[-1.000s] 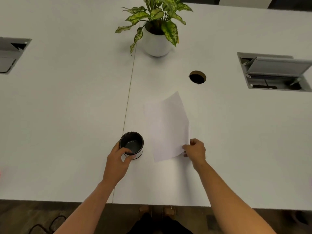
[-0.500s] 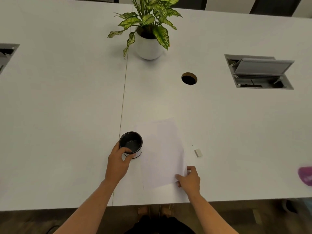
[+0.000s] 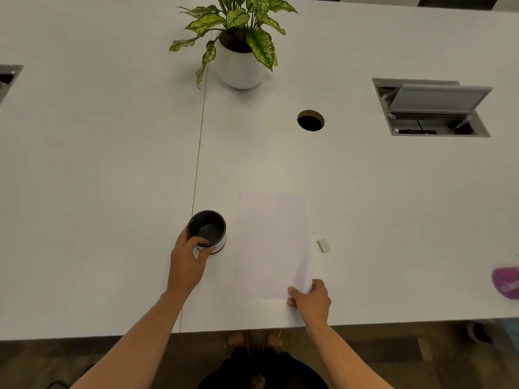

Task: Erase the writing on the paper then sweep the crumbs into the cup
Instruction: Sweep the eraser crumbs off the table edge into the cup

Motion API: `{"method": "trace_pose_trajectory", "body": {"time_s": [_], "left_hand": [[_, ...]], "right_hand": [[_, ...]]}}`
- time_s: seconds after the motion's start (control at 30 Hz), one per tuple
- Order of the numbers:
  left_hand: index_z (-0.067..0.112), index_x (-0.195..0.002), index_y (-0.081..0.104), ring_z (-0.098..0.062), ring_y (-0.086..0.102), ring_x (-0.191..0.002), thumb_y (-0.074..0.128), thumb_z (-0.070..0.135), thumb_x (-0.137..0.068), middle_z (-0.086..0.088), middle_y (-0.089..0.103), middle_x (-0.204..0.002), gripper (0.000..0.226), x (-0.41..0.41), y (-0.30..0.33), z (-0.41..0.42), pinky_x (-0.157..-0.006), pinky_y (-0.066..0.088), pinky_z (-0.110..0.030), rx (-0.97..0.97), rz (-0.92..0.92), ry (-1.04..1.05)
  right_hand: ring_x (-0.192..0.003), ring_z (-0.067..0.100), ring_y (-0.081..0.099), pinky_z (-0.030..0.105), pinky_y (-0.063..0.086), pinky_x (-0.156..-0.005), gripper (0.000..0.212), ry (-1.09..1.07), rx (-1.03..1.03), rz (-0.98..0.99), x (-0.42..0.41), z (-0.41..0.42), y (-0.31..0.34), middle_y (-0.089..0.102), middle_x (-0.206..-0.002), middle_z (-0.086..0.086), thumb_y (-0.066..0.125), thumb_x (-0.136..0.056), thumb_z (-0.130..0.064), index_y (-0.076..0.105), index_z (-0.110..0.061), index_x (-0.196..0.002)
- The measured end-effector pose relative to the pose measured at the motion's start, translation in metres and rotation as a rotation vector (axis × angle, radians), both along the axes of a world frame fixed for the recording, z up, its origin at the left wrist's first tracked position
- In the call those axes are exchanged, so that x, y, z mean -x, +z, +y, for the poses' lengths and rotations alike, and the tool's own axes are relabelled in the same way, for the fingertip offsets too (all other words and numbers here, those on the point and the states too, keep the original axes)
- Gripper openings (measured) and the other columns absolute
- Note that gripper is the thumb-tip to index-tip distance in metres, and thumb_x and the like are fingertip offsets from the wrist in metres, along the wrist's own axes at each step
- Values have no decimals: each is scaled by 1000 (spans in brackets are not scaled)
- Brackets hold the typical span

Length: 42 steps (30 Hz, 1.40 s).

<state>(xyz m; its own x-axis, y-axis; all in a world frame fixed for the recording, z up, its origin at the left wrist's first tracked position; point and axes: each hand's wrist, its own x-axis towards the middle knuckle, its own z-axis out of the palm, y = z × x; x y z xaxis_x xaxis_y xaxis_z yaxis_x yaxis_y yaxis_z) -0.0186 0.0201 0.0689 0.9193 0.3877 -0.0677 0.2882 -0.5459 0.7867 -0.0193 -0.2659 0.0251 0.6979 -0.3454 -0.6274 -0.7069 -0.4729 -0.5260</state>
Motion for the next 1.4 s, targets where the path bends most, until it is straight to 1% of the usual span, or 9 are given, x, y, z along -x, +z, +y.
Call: {"method": "trace_pose_trajectory", "body": {"time_s": [0.07, 0.17, 0.37, 0.57, 0.8, 1.1, 1.17, 1.27, 1.4], "left_hand": [[0, -98, 70, -36, 55, -123, 77, -4, -83, -20, 59, -132, 17, 0, -3, 0, -103, 46, -38, -11, 4, 1], [0, -98, 69, -35, 55, -123, 77, -3, -83, -20, 59, -132, 17, 0, -5, 0, -103, 44, -36, -12, 8, 6], [0, -102, 67, -38, 54, -122, 76, -1, -84, -21, 57, -131, 20, 2, -8, -4, -101, 42, -32, -19, 13, 30], [12, -134, 54, -27, 29, -148, 78, 15, -87, -13, 26, -162, 53, 10, -9, -10, -112, 29, -34, 31, 54, 110], [14, -153, 31, -24, 27, -148, 76, 25, -88, -6, 16, -165, 79, 36, -19, -19, -108, 35, -37, -17, 33, 210], [12, -152, 34, -27, 23, -152, 52, 51, -92, -7, 22, -166, 75, 89, -47, -40, -120, 27, -45, -205, 277, 13], [12, -153, 34, -26, 19, -153, 48, 54, -93, -6, 20, -166, 75, 96, -52, -41, -123, 22, -44, -253, 319, -62], [14, -157, 26, -24, 10, -155, 41, 57, -95, -5, 13, -168, 77, 101, -56, -41, -126, 12, -44, -298, 368, -110], [14, -159, 17, -21, 2, -156, 29, 63, -100, -5, 5, -169, 78, 101, -52, -43, -126, 0, -41, -375, 377, -138]], "right_hand": [[-71, 10, 54, 33, 53, -81, 48, 56, 58, 21, -2, -2, -4, 49, -100, -4, 76, -79, -35, 39, -23, -109], [-88, 21, 61, 38, 57, -82, 58, 102, 98, 22, -1, -3, -6, 46, -102, -5, 74, -77, -43, 34, -26, -115], [-106, 23, 58, 37, 51, -83, 70, 205, 210, -27, 4, -8, -6, 50, -117, -4, 73, -71, -55, 34, -27, -123], [-107, 23, 57, 36, 51, -84, 71, 339, 263, -71, 7, -15, -6, 41, -127, -1, 66, -77, -59, 31, -27, -129], [-108, 22, 57, 38, 50, -85, 70, 393, 267, -130, 11, -22, -12, 39, -128, -3, 59, -77, -68, 30, -29, -127], [-115, 20, 54, 33, 42, -97, 57, 693, 478, -528, 19, -29, -15, 56, -128, 1, 41, -91, -64, 50, -20, -126], [-128, 23, 47, 37, 37, -105, 62, 739, 497, -526, 16, -28, -16, 49, -140, 4, 37, -93, -64, 46, -18, -133], [-145, 21, 19, 36, 11, -116, 73, 800, 519, -431, 10, -26, -19, 24, -157, 3, 28, -94, -67, 25, -18, -149], [-143, 13, -21, 33, -12, -114, 77, 908, 563, -362, 5, -27, -23, -11, -159, -2, 13, -94, -69, -13, -23, -151]]}}
